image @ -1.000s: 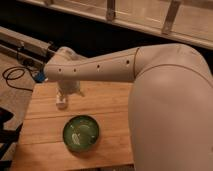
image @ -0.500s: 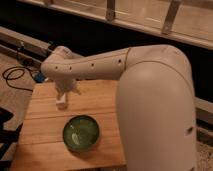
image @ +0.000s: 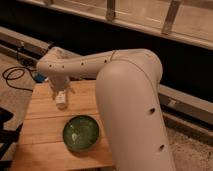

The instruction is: Place the bottle in the ceramic bowl

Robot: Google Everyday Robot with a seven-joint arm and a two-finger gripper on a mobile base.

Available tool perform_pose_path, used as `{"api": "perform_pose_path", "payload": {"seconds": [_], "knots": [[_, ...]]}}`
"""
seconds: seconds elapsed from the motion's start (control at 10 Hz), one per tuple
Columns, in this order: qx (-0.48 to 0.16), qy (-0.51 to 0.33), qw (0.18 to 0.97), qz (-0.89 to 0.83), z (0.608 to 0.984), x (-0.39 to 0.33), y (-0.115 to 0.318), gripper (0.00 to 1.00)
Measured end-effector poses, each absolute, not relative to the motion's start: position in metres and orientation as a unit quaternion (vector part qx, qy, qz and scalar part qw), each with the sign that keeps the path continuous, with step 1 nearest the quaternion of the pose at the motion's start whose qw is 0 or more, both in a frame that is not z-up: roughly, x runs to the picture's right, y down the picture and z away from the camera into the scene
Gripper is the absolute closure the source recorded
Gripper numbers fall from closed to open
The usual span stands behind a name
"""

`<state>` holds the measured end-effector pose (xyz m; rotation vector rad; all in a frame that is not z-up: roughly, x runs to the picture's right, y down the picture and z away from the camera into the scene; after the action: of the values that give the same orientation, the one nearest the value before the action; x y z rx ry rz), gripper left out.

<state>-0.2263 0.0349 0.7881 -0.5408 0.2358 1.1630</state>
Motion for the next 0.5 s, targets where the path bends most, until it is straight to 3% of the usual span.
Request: {"api": "perform_pose_path", "payload": {"seconds": [0.5], "knots": [[-0.288,0.108,0.786,0.536,0.819,-0.251,0.057,0.35]]}}
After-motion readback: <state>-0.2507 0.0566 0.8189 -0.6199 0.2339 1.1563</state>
